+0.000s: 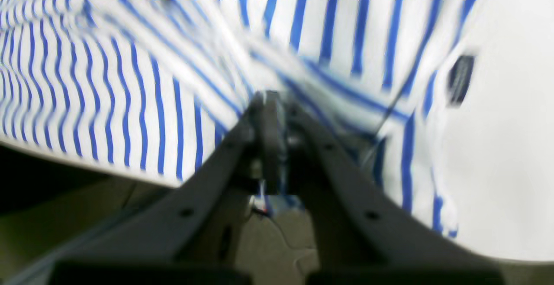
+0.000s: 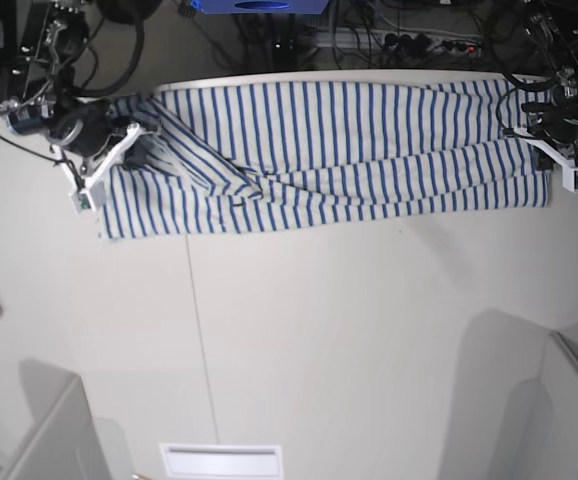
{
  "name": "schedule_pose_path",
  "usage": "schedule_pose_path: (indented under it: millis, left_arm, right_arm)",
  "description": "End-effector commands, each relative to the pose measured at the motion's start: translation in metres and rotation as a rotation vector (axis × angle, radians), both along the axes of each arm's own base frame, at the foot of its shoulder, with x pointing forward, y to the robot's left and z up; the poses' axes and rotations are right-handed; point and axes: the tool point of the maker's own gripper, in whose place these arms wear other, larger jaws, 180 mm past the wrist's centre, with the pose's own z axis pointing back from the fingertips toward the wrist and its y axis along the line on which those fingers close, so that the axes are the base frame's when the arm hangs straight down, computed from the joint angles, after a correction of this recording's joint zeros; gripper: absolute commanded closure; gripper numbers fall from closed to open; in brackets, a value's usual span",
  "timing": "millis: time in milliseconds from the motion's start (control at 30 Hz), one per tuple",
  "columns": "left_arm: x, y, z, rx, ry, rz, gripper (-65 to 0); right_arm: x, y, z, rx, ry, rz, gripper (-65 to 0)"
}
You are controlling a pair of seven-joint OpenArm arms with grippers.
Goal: Fold the T-shirt properly
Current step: 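Grasp both ends of the striped strip with both grippers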
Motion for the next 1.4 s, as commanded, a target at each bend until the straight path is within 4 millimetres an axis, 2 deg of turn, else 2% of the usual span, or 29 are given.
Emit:
schedule_pose_path:
  millis: [0,167,300,400,567,733,867,967,1100,1233,1367]
  left_arm:
    - [0.004,0.005,0.003,0.008,-0.018,0.009,0.0]
    - [0.009,0.012,-0.026,-0.070,0.021,0.067,0.0]
    - [0.018,0.014,-0.037,-0.112,0.023,0.093,0.0]
    - [0.035,0.010,-0.039,-0.138,0.003,0.094,0.0]
    - [0.076,-0.001,-0.042,-0.134,0.013,0.050,0.0]
    - [0.103,0.005,-0.038,-0.106,0.011,0.059,0.0]
    - [0.120,0.007,-0.026,-0.101,-0.026,0.055,0.0]
    - [0.129,0.008,-0.004,-0.069,-0.081,0.040,0.0]
    - [0.139,0.005,0.041,0.008,-0.184,0.003,0.0]
    - [0.124,0.001,0.058,0.075,-0.196,-0.028,0.0]
    - [0.103,0.005,0.049,0.089,-0.161,-0.047,0.0]
  right_arm:
    - [0.003,-0.003,-0.001,0.003,-0.003,-0.005,0.0]
    - [0.010,-0.003,-0.022,0.047,0.048,-0.043,0.0]
    - [0.020,-0.005,-0.045,0.073,0.091,-0.060,0.0]
    - [0.033,-0.014,-0.059,0.080,0.107,-0.083,0.0]
    - [0.063,-0.021,-0.063,0.104,0.103,-0.122,0.0]
    - [0.094,-0.038,-0.053,0.094,0.078,-0.140,0.0]
    - [0.113,-0.047,-0.036,0.084,0.038,-0.140,0.0]
    - [0.120,-0.039,-0.008,0.058,-0.028,-0.092,0.0]
    - [0.123,-0.015,0.032,0.046,-0.154,-0.033,0.0]
    - [0.115,-0.002,0.046,0.046,-0.210,-0.010,0.0]
    - [0.106,0.003,0.039,0.052,-0.191,-0.005,0.0]
